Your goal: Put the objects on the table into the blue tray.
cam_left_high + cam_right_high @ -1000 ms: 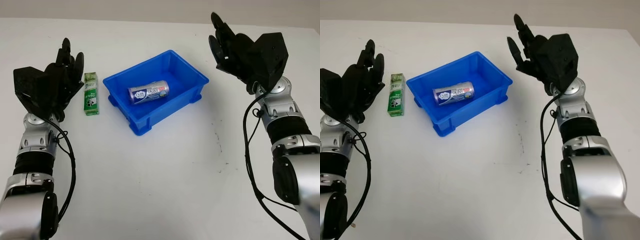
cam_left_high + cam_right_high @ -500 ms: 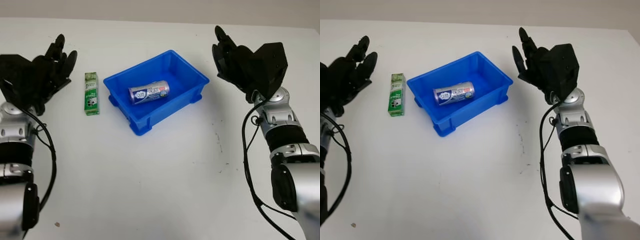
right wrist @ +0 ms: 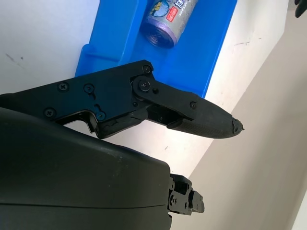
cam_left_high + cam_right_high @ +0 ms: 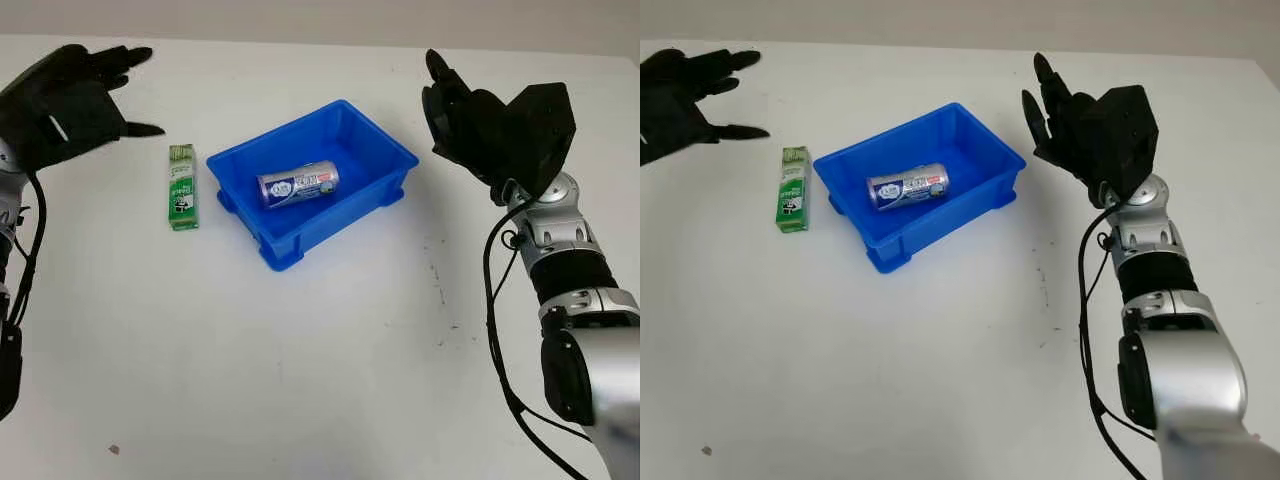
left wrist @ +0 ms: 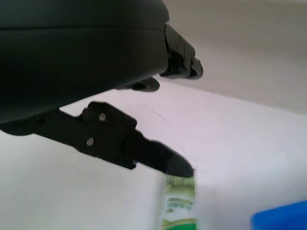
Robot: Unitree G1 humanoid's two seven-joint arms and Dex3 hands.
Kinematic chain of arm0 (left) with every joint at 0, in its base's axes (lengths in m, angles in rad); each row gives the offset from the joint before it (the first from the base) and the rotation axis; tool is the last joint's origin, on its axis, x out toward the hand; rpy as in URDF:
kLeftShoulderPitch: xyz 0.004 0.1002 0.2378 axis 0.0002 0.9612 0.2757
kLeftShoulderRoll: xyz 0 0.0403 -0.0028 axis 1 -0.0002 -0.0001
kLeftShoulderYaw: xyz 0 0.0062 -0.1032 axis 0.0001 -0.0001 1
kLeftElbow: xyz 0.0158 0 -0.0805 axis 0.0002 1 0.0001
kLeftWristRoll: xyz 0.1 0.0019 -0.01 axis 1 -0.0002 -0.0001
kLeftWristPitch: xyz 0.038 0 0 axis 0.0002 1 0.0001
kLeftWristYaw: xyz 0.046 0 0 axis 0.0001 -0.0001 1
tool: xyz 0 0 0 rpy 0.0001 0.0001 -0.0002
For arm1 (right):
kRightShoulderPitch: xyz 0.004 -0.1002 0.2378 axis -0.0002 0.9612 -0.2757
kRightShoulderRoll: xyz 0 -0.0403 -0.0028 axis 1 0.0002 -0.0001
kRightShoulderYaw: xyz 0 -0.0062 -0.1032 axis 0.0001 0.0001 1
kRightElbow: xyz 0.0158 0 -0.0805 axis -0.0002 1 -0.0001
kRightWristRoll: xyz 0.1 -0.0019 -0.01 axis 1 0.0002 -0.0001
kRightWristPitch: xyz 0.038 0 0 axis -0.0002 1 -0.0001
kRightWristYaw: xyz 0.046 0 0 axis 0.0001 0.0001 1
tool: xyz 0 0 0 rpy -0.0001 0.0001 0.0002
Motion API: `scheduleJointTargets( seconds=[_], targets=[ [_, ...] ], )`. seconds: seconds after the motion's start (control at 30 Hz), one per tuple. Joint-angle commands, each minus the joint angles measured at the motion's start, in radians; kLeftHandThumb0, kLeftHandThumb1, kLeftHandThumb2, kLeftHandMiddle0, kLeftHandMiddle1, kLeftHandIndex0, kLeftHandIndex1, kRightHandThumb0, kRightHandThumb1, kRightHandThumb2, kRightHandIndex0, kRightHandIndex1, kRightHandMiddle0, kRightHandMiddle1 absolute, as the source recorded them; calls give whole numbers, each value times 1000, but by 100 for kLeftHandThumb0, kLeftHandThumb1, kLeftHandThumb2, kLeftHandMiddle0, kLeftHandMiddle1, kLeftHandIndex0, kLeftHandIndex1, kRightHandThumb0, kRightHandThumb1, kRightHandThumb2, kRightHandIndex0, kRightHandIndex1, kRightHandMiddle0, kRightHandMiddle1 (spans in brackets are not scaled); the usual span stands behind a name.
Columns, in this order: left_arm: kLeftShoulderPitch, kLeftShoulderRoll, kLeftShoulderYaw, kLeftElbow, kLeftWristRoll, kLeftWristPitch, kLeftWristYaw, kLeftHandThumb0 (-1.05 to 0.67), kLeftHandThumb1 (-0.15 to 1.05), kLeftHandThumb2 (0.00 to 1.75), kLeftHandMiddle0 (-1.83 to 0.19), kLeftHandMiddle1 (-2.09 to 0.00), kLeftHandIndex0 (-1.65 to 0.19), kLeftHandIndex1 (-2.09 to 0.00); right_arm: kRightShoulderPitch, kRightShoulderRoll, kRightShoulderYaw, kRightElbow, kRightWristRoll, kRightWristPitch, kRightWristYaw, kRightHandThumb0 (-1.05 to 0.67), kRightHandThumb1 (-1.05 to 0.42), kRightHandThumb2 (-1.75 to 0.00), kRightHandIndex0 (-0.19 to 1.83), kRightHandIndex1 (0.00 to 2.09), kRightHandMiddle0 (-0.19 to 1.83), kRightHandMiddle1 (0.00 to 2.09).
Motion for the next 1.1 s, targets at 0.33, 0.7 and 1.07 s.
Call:
scheduleJointTargets(
  seconds=[0.33, 0.7, 1.07],
  targets=[
    [-179, 81, -304, 151, 431, -231, 437, -37, 72, 4, -13, -4, -6, -2, 19, -4, -15, -24, 9, 30, -10, -71, -105, -76, -19, 0, -19, 0],
    [-345, 57, -573, 278, 737, -205, 815, -41, 81, 8, -4, -3, -1, -3, 18, -4, -5, -20, -6, 33, -23, -69, -105, -76, -19, 0, -19, 0],
    [-432, -20, -733, 367, 844, -141, 924, -20, 104, 9, -8, -4, -4, -4, 28, -10, -12, -41, 6, 51, 4, -65, -105, -78, -19, 0, -19, 0]
  ],
)
